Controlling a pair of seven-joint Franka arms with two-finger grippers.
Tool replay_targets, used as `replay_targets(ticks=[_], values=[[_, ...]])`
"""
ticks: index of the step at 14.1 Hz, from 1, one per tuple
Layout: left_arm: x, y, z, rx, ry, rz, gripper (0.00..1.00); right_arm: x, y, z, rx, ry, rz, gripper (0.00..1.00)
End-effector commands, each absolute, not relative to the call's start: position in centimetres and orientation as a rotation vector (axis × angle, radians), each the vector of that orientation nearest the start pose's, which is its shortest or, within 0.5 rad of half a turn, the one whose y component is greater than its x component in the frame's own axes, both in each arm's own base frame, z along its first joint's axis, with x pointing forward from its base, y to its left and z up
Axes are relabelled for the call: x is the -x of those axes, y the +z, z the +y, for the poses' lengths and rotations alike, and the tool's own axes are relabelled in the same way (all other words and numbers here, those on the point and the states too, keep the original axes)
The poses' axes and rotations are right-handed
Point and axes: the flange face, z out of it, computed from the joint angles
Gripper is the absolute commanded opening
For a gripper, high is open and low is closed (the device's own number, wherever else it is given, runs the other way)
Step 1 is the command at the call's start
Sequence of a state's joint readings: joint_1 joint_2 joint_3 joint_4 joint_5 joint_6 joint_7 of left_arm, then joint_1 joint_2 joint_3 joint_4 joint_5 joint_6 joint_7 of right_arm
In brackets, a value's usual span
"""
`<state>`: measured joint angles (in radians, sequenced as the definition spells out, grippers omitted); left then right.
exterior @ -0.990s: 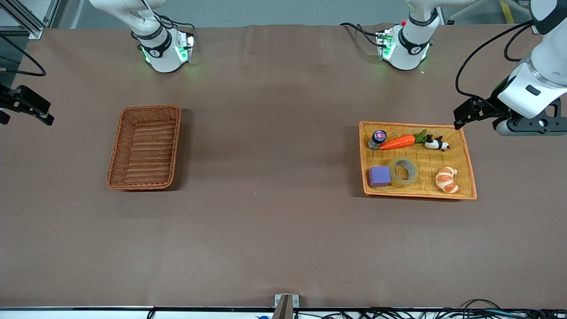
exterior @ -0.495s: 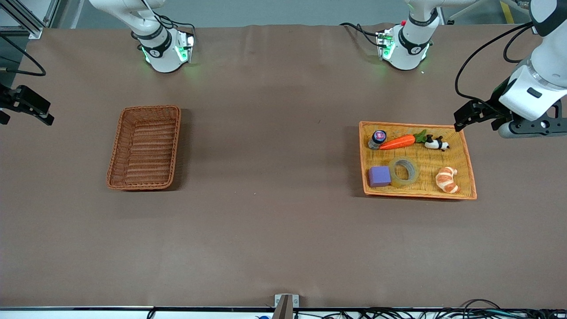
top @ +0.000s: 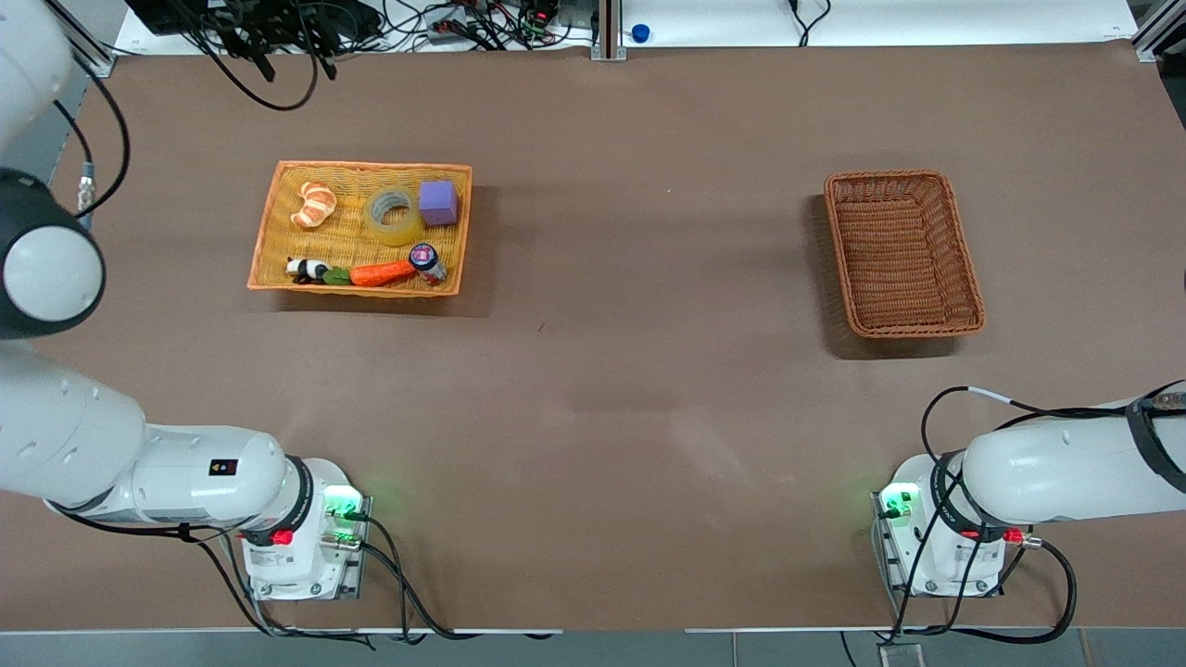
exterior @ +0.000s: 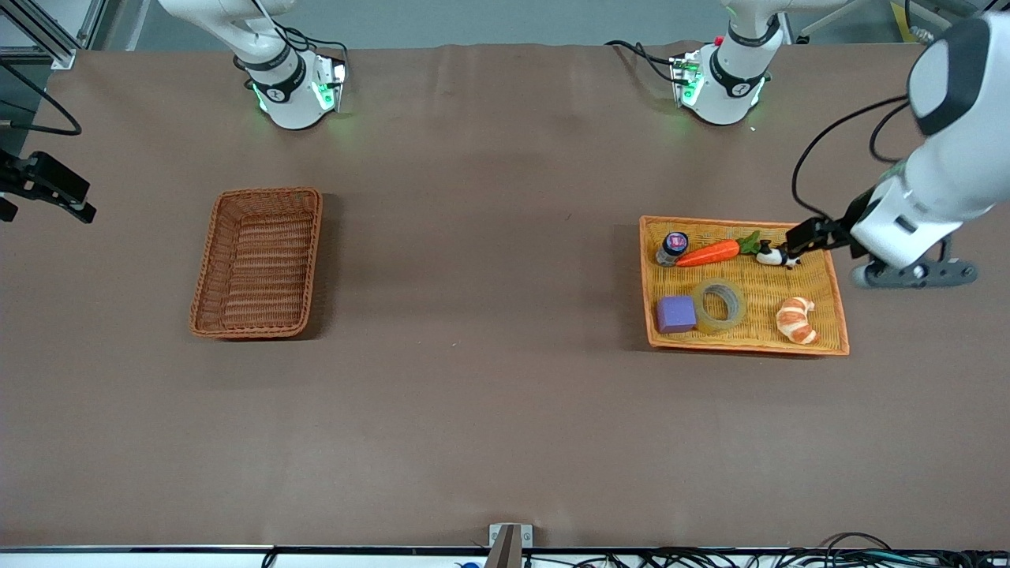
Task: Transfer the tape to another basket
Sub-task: 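Lower the left gripper onto the clear tape roll and grasp it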
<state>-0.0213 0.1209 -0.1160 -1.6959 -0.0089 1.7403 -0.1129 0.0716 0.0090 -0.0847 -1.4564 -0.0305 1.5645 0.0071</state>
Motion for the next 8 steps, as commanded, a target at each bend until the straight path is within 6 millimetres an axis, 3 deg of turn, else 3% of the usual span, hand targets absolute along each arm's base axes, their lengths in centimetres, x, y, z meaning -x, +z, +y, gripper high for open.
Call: replay_targets(ticks=[1,4,8], values=[[-59.7,44.9,-7.7,3.160,0.141,0.080,1.00,-55.9,67.6,-1.4,3.169,-0.165,0.027,1.00],[-58.7,39.1,-7.5,3.141,0.097,0.096,1.00,-55.9,67.6,-1.3,3.169,-0.165,0.025,1.00],[-59.3,32.9,-7.5,3.142,0.187,0.097,1.00,-55.9,67.6,-1.3,3.169,-0.165,0.025,1.00]])
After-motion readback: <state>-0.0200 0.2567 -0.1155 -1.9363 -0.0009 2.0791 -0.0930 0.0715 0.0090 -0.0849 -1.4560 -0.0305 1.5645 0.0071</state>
